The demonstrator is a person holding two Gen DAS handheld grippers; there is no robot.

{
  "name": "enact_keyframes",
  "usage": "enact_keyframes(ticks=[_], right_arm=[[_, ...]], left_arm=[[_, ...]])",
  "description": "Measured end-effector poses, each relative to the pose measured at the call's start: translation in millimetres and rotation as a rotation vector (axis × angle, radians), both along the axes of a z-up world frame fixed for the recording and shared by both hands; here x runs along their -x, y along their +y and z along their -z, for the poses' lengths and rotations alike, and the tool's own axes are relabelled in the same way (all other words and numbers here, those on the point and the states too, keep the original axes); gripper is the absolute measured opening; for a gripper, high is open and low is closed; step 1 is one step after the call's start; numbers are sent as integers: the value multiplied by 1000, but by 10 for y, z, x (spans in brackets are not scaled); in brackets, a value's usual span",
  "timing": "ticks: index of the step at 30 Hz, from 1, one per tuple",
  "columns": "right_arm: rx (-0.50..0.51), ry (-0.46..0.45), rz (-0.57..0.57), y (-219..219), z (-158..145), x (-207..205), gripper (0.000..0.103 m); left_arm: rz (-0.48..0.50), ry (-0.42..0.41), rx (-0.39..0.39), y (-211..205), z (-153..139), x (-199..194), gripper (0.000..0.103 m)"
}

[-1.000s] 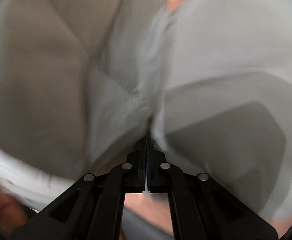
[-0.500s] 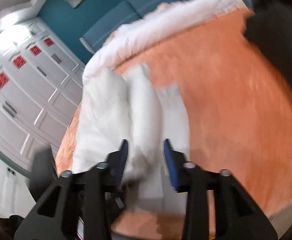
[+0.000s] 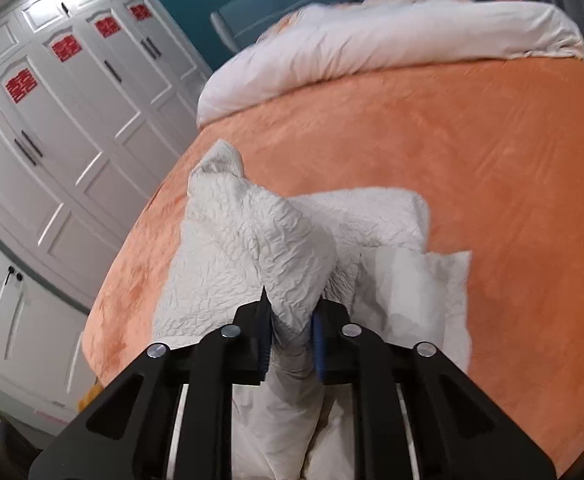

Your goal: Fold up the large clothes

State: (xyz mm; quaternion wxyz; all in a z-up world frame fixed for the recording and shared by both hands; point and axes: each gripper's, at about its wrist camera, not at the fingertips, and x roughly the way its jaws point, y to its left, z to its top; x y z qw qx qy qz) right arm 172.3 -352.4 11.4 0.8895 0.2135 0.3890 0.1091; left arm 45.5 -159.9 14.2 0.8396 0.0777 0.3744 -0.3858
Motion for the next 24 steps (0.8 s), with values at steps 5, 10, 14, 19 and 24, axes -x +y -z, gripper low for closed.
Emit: enact_keyframes(ticks=[5,10,14,19,24], right_arm=[[-129,46,129,-452,364,225,14],[-212,94,221,-684,860,342,15],[-256,108,240,-702,1076,309,17],[-222,140,263,-682,906,313,21],[-23,-29,321,-515,16,443,21]], left_arm=[[-119,-77,64,461,-475,-230,52],[-277,8,15,544,-241,-939,51],[-325,51,-51,364,116,-1266,52],[-354,-15,-142,268,227,-1250,52],[-391,-7,-175,338,302,-1314,52]])
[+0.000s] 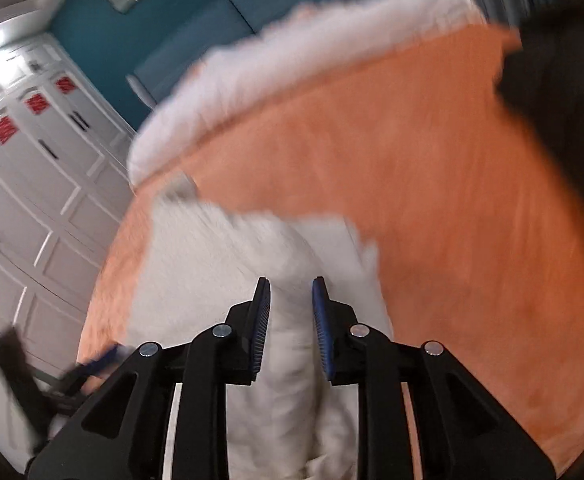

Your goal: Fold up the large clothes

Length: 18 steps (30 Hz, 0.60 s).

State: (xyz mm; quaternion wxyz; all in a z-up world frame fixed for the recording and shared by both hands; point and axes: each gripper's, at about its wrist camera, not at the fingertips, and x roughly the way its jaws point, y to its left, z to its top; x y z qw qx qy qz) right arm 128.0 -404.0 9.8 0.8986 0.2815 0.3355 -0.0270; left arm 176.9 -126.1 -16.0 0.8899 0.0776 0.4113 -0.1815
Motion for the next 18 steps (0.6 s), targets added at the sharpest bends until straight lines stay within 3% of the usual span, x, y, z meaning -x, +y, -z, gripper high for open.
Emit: enact_keyframes(ticks=[3,6,10,12,18], right_arm=[[57,-37,-39,222,-288,-109,21],[160,-2,-69,504,-321,-400,21],[197,98,-40,583,59,-695,19],[179,144,-16,536,340,-753,13],[114,134,-13,426,732,-763,10]], left_arm=[[-11,11,11,9,46,-5,52],[-19,8,4,-21,56,4,52],[-20,2,-3,-24,66,10,52],[-17,-3,0,-31,75,14,53],[-8,-41,1,-79,178,41,57]])
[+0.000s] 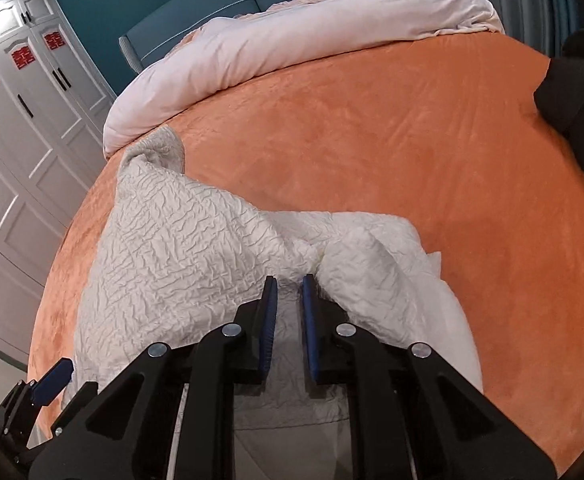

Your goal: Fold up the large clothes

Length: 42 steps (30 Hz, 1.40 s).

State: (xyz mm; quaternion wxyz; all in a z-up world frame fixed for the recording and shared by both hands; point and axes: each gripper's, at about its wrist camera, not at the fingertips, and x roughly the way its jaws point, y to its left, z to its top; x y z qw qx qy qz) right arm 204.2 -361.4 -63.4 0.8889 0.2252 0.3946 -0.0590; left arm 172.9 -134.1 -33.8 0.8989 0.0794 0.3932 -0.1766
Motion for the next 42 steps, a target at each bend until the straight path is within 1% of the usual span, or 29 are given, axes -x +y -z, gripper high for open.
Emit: enact_keyframes(ticks=[5,9,13,15,16,17,18,19,21,22,23,25,28,29,30,31,32,33,36,38,40,42], right_arm=[[38,-2,-17,59,183,-31,9],[23,-8,-21,48,266,-51,8],[-6,-20,-24,9,285,-37,8],[-10,-17,-25,-20,199,0,9],[-7,-23,-17,-27,85,73,9],[-6,-42,-11,-18,-18,164,10],[-3,-67,-10,-7,-117,260,14],[10,-87,-11,19,-217,383,14],[19,-85,-2,39,-241,505,14],[5,-73,-3,35,-188,532,13],[3,-66,-2,36,-133,541,10],[-6,-67,0,31,-3,554,9],[-40,-88,-4,-20,94,577,8],[-54,-96,-7,-47,134,573,8],[-67,-101,-9,-74,181,567,6],[-87,-107,-7,-105,238,562,4],[-112,-113,-4,-141,288,549,1],[-156,-123,3,-214,356,552,0],[-306,-164,6,-379,519,558,0],[-363,-189,4,-430,603,565,0],[-371,-195,3,-430,619,546,0],[-359,-190,5,-399,598,524,0]], left_arm=[[-4,-28,5,5,105,11,58],[-2,-46,0,2,176,17,58],[3,-38,-8,4,161,10,59],[16,10,11,39,14,-37,58],[15,32,55,104,-127,-88,58],[8,21,83,139,-229,-114,58],[-6,-10,101,174,-378,-166,58],[-13,-37,102,172,-495,-232,58],[-19,-56,123,98,-682,-492,59],[-27,-50,131,27,-708,-652,59],[-35,-44,128,-33,-697,-760,59],[-54,-15,98,-201,-609,-1035,59],[-68,31,55,-413,-374,-1387,59],[-78,46,32,-486,-267,-1477,59],[-80,62,17,-529,-179,-1543,62],[-83,85,1,-572,-68,-1589,63],[-86,124,-4,-578,62,-1648,63],[-88,134,-8,-586,130,-1685,65],[-102,130,-46,-646,297,-1698,73],[-105,125,-67,-689,403,-1707,75],[-111,117,-84,-716,507,-1717,78],[-119,119,-90,-728,591,-1730,81]])
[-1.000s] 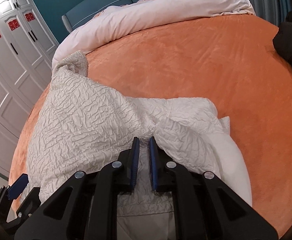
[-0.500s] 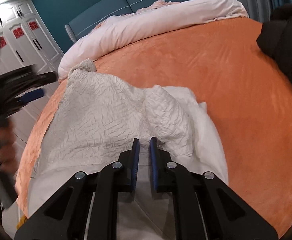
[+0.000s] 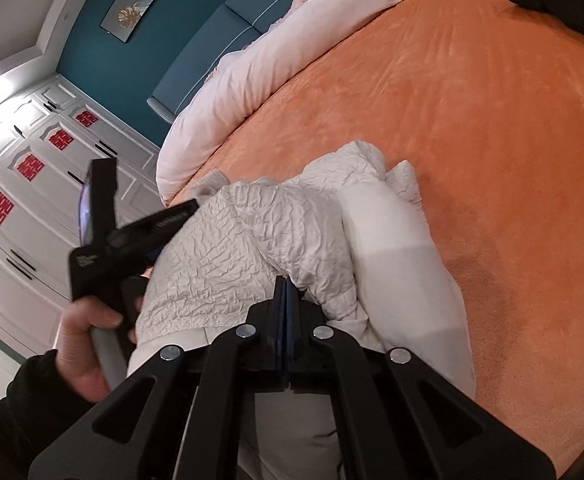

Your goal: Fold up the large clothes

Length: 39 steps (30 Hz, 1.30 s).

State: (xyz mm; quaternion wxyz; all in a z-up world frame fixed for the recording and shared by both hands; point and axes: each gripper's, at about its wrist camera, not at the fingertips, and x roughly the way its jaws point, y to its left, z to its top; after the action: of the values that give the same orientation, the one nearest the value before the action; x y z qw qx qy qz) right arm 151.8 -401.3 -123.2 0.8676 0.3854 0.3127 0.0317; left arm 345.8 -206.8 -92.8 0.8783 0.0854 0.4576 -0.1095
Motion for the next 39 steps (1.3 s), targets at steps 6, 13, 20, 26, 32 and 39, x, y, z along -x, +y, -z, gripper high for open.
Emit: enact_keyframes(ticks=[6,13,20,26,32,39], right_arm=[[59,59,16,68,-265,50,4],[207,6,131,27,-1073,78,54],[143,108,142,-28,-718,-245,18],[111,139,160,-141,-300,-235,20],[38,123,139,-203,-45,-234,24],[84,115,183,-158,-513,10,27]], left_arm=[[12,-5,13,66,-187,57,80],[19,-70,127,662,-918,733,77],[-5,0,140,828,-785,1033,77],[-18,30,135,810,-514,1036,82],[-45,36,159,784,-388,1027,86],[-27,-54,41,754,-463,1153,85]])
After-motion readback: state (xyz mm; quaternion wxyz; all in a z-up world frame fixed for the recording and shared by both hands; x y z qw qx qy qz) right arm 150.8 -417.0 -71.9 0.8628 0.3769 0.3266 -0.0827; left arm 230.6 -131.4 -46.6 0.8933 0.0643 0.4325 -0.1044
